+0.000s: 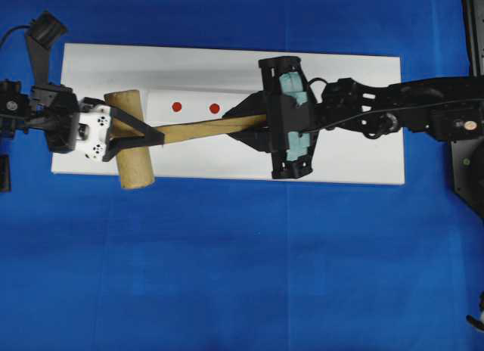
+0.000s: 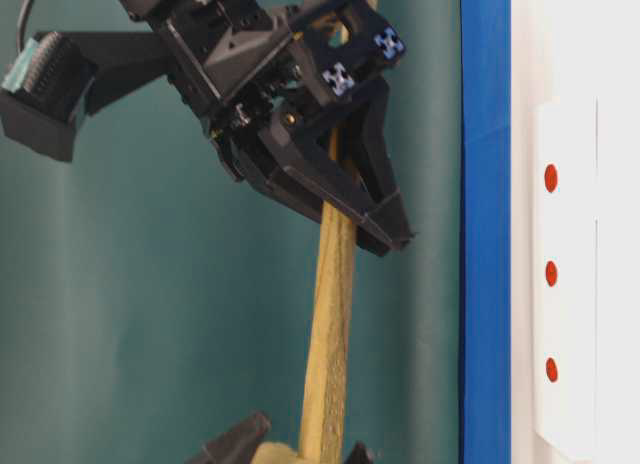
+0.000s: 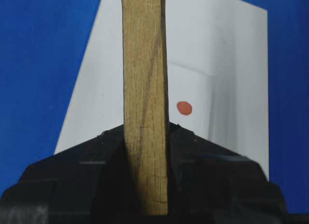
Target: Hit the mark with a hammer.
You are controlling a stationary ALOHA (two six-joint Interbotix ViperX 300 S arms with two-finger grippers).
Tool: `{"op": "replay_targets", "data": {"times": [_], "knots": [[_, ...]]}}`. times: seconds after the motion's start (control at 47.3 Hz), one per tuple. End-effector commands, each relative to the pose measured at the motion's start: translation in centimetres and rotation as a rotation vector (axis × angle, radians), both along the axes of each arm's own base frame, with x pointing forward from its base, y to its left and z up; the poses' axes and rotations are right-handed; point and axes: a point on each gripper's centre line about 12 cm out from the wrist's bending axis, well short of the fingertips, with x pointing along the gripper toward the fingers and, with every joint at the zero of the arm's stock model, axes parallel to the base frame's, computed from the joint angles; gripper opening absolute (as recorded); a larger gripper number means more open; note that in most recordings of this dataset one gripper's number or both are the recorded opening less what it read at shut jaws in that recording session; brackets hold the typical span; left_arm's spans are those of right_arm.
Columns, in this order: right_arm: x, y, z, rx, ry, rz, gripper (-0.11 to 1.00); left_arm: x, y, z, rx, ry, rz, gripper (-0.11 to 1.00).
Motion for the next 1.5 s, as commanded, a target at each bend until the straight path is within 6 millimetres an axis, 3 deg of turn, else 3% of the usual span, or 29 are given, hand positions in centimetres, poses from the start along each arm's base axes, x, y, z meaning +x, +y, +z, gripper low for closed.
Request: {"op": "replay_targets", "data": {"times": [0.0,0.466,0.825,0.994,1.481], "knots": [[-0.5,-0.2,2.0,0.003,-0.056,-0.012,0.07,-0.7,0.0,0.7,0.005,-0.017,-0.004,0.79],[-2.5,-0.1,2.1,0.023,-0.055,-0.022,0.07,-7.0,-0.2,0.2,0.003,0.09,-0.01,0.78],[-2.4,0.1,2.1,0.079,-0.058,-0.046,0.07,-8.2,0.2,0.5,0.07,0.065,-0.023,0.78],[-2.4,2.0,1.9,0.15,-0.057,-0.034,0.07,-8.2,0.8,0.5,0.243,0.064,-0.067,0.78],[-2.1,10.5,-0.2,0.312,-0.095,-0.053,0.07,-8.5,2.7,0.8,0.811,0.002,-0.179,0.78]]}}
